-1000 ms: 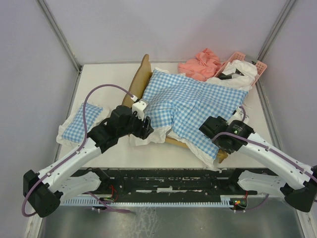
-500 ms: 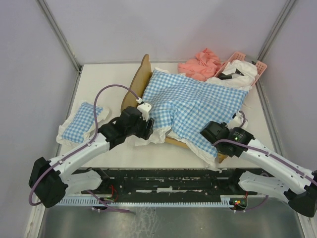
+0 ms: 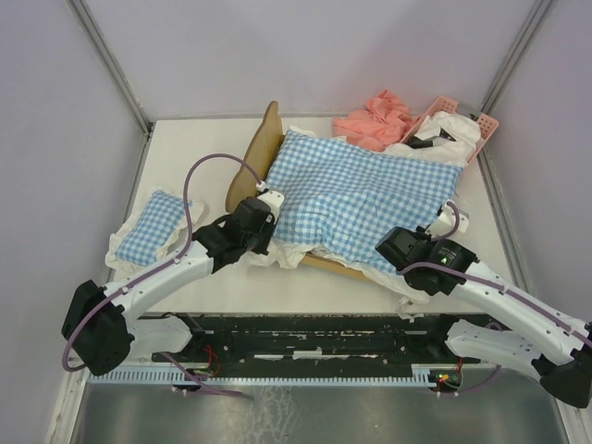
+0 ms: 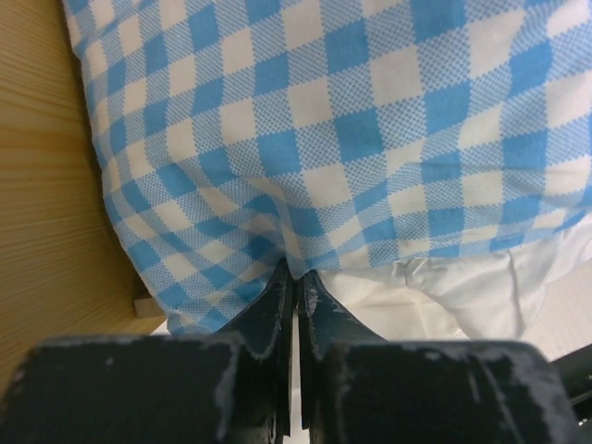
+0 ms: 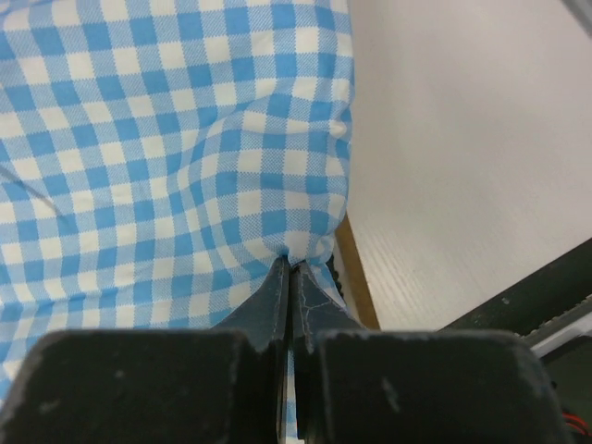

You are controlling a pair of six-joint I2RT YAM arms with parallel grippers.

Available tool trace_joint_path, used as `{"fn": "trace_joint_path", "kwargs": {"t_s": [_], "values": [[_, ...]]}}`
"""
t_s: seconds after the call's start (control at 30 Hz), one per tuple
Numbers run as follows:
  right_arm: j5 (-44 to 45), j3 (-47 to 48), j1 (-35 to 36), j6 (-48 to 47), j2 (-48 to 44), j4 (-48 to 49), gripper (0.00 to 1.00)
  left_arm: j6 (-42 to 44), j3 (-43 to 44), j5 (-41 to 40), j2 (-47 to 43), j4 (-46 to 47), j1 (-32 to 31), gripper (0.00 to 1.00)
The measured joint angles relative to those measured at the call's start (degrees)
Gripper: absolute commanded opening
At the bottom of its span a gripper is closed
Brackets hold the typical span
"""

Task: Set up the pet bed
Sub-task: Adjust the mattress on the bed frame.

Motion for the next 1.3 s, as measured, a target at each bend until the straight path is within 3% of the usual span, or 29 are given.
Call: {"fn": "trace_joint_path", "kwargs": {"t_s": [0.27,0.57,0.73,0.8,0.9,1.03,1.17,1.3], "values": [[4.4,0.1,-1.0,-2.3,-0.1,-1.8,0.02,0.0,0.9,-4.0,-0.5,-1.1,-0.2,0.03],[6.0,1.0,-1.1,-4.7,-1.4,-2.1,0.02,0.0,0.8,-3.9,-7.0,0.9,-0.1,0.03],[6.4,1.0,-1.1,-5.4,-2.2,-1.9,0.02,-0.5,0.8,-4.0,-6.3,1.3,-0.1,0.05],[6.4,1.0,-1.1,-6.1,-2.0,-1.9,0.15,-1.0,0.8,-4.1,-4.8,0.7,-0.1,0.20],[6.5,1.1,-1.1,-8.2,-2.1,-1.7,0.47,-2.3,0.8,-4.1,-3.4,-0.5,-0.1,0.41],[6.2,2.4,-1.2,-15.0,-4.1,-0.5,0.75,-5.0,2.6,-3.9,-3.1,-3.5,-0.1,0.58],[4.7,2.4,-1.3,-26.8,-9.5,6.5,0.74,-7.8,4.0,-3.1,-4.8,-3.6,-0.1,0.63],[-3.7,0.9,-1.3,-42.9,-14.8,17.9,0.70,-9.2,4.0,-2.5,-8.0,-3.6,-0.1,0.69]]}}
